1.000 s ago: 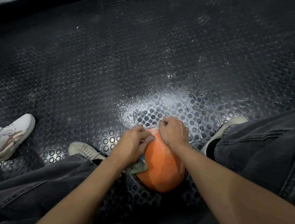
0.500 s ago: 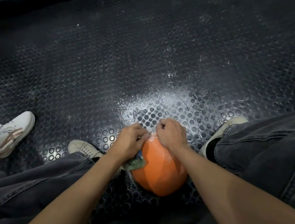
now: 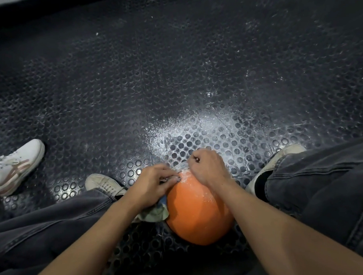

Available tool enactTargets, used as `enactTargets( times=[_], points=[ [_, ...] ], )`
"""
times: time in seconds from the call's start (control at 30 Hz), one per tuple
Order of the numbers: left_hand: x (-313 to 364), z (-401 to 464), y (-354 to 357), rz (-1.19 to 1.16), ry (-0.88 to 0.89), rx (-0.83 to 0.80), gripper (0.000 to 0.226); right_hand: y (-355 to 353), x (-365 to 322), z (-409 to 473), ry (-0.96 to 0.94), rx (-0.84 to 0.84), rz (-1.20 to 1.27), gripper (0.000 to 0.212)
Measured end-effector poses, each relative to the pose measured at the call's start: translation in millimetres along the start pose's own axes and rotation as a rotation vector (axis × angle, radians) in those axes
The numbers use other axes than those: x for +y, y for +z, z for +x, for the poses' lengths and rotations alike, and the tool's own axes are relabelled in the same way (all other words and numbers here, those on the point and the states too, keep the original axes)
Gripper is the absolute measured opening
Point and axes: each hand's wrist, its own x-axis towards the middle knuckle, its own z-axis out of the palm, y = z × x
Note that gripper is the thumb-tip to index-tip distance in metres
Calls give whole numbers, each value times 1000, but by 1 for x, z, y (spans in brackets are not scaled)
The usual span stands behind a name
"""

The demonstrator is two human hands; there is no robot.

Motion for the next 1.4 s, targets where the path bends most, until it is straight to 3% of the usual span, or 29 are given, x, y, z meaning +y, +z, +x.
enactTargets(
  times=[0.1, 0.3, 0.47, 0.63, 0.8, 0.97, 1.13, 1.3, 1.4],
  points=[
    [11, 16, 15, 82, 0, 122, 17, -4, -1, -1, -13, 6, -22, 32],
    [-5, -6, -1, -2, 130, -92, 27, -3, 3, -4, -13, -14, 12, 34],
    [20, 21, 22, 125, 112, 104, 15, -5, -4, -7, -45, 2, -22, 37],
    [-6, -4, -4, 4, 91, -93, 18, -2, -3, -8, -28, -26, 19, 27],
    [23, 19, 16, 84, 125, 19, 19, -8, 0, -7, 0, -45, 31, 28],
    [1, -4, 0, 36, 119, -82, 19, -5, -2, -9, -18, -42, 29, 31],
    [32, 18, 18, 122, 118, 29, 18, -4, -4, -9, -11, -40, -21, 27],
    [7, -5, 0, 97, 76, -58, 19, -4, -8, -11, -5, -38, 21, 33],
    [25, 3, 11, 140, 63, 11, 15, -4, -12, -12, -14, -34, -16, 28]
  ],
)
